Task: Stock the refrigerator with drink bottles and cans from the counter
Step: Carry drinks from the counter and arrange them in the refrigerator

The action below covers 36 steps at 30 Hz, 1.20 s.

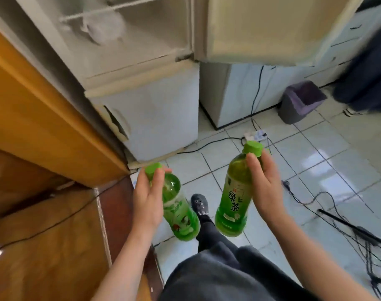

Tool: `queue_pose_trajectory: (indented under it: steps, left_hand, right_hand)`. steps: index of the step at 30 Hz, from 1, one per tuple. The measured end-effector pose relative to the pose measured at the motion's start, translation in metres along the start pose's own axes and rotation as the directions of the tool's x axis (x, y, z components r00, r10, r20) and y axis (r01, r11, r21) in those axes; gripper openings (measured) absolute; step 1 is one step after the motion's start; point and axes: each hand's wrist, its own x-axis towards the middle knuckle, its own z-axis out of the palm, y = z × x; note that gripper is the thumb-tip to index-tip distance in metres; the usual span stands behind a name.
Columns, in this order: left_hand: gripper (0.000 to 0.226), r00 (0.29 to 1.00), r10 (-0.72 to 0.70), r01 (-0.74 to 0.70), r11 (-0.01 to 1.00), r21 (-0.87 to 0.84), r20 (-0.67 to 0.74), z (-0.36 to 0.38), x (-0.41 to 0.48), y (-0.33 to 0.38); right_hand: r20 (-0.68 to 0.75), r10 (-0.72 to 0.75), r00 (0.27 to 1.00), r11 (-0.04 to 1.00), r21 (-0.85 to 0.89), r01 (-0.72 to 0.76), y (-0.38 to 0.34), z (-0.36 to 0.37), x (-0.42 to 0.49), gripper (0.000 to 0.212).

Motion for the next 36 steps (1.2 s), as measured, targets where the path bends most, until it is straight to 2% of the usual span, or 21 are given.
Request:
queue_pose_trajectory:
  steps: [4,9,12,15,17,23,27,30,33,36]
  left_hand:
    - [0.026,0.988,0.007,0.000,0.999,0.049,-0.154,-0.014,0.068,0.012]
    - [0.033,0.962,0.052,-0.035,0.997,0.068,-0.268,-0.024,0.150,0.050]
    - [0.028,0.935,0.101,-0.084,0.994,0.064,-0.340,-0.027,0.197,0.073]
    - [0.037,0.915,0.125,-0.116,0.992,0.047,-0.383,-0.033,0.235,0.085]
    - [0.036,0.921,0.129,-0.123,0.992,0.040,-0.366,-0.039,0.258,0.090]
    - [0.016,0.951,0.165,-0.172,0.985,-0.005,-0.262,-0.047,0.346,0.101]
    - [0.032,0.938,0.259,-0.267,0.964,-0.007,-0.229,-0.056,0.408,0.124]
    - [0.024,0.913,0.343,-0.352,0.936,0.000,-0.220,-0.071,0.454,0.156]
    - [0.022,0.866,0.431,-0.437,0.899,0.036,-0.252,-0.088,0.497,0.186]
    - [0.019,0.812,0.527,-0.543,0.839,0.003,-0.252,-0.102,0.536,0.216]
  right_hand:
    - [0.168,-0.045,0.985,0.997,0.071,0.033,-0.008,0.061,0.090,0.016]
    - [0.294,-0.119,0.949,0.982,0.179,0.068,-0.046,0.123,0.187,0.036]
    - [0.357,-0.170,0.918,0.976,0.192,0.106,-0.072,0.158,0.236,0.033]
    - [0.382,-0.207,0.901,0.968,0.211,0.133,-0.091,0.187,0.273,0.034]
    - [0.380,-0.233,0.895,0.962,0.227,0.154,-0.100,0.205,0.294,0.033]
    - [0.331,-0.320,0.888,0.934,0.265,0.238,-0.128,0.254,0.354,0.014]
    - [0.290,-0.416,0.862,0.900,0.267,0.344,-0.152,0.279,0.390,0.014]
    - [0.244,-0.480,0.843,0.866,0.285,0.411,-0.177,0.301,0.419,0.012]
    - [0.172,-0.552,0.816,0.816,0.309,0.488,-0.205,0.328,0.447,0.010]
    - [0.081,-0.620,0.780,0.747,0.363,0.556,-0.236,0.357,0.471,0.013]
